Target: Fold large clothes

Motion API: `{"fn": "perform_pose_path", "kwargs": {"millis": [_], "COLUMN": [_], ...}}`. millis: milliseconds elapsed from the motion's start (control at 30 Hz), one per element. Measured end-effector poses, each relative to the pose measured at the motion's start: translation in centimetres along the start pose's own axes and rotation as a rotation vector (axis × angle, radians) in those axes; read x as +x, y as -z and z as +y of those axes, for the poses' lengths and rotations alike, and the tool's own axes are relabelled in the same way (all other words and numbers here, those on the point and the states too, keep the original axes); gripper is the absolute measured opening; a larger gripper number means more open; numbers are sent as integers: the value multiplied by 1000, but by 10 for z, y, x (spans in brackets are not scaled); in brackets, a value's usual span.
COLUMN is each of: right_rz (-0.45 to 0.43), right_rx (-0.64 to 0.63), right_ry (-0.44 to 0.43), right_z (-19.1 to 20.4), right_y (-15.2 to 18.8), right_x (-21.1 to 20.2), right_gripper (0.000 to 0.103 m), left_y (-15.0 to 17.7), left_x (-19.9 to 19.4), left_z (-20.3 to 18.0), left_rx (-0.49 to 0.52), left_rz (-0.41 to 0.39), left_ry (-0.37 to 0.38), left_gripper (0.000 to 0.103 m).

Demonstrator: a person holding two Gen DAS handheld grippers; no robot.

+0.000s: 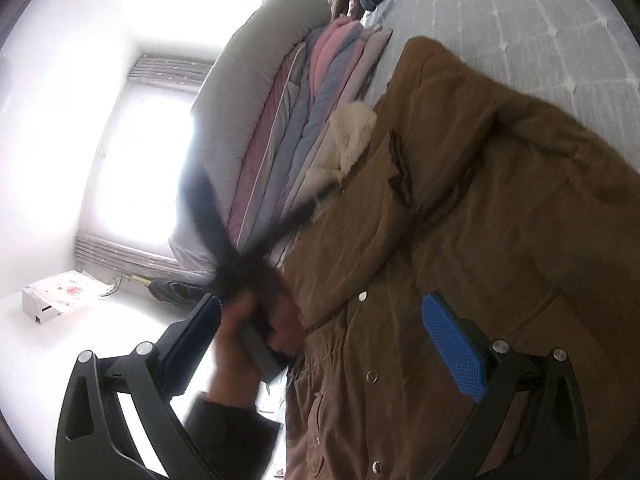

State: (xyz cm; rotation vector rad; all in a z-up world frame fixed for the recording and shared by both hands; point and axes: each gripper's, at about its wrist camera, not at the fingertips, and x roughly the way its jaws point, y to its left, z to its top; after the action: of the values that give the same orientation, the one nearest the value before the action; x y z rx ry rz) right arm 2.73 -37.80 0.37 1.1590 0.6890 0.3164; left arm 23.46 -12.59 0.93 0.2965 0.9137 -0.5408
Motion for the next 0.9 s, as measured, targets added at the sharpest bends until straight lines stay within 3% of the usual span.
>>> {"fn": "perform_pose_path", "kwargs": {"millis": [100,133,167,200,300,333,367,433,467,533,567,633,767,900], "right_rz": [-10,-10,-5,8,41,42,41,38,45,73,91,113,115,72], "right_rx": [10,8,2,-12,-23,-28,-42,-98,-113,-128,-122,-118,-156,-327], "right_ry": [23,34,49,73,116,126,139,198,216,248,251,251,214,181], "right_z": [-6,-7,-8,-8,-11,-11,-10,-6,-6,-10,-13,-18,-7,26], "right_y": [-2,-3,-3,-2,1,1,2,4,5,7,8,9,4,0], "right_x": [-1,0,2,6,20,22,24,30,32,41,45,48,37,-14], "right_gripper": [97,97,97,97,97,97,97,97,97,97,97,97,97,97], "left_y": [51,65,81,87,84,83,84,90,90,92,97,110,170,242], "left_x": [22,30,29,24,5,-7,-8,22,17,-10,-26,-55,-124,-196], "left_z": [55,75,91,95,89,84,78,80,84,91,88,80,78,121], "left_rx": [-143,-191,-219,-213,-229,-221,-143,-80,-125,-249,-262,-235,-226,-376], "left_rz": [70,90,46,10,37,-1,-36,79,63,17,-12,-41,-33,-39], "left_ry": [-64,-58,10,45,29,90,84,-74,-50,17,52,48,57,85], "left_gripper": [85,85,85,85,85,87,93,95,94,94,94,94,94,95]}}
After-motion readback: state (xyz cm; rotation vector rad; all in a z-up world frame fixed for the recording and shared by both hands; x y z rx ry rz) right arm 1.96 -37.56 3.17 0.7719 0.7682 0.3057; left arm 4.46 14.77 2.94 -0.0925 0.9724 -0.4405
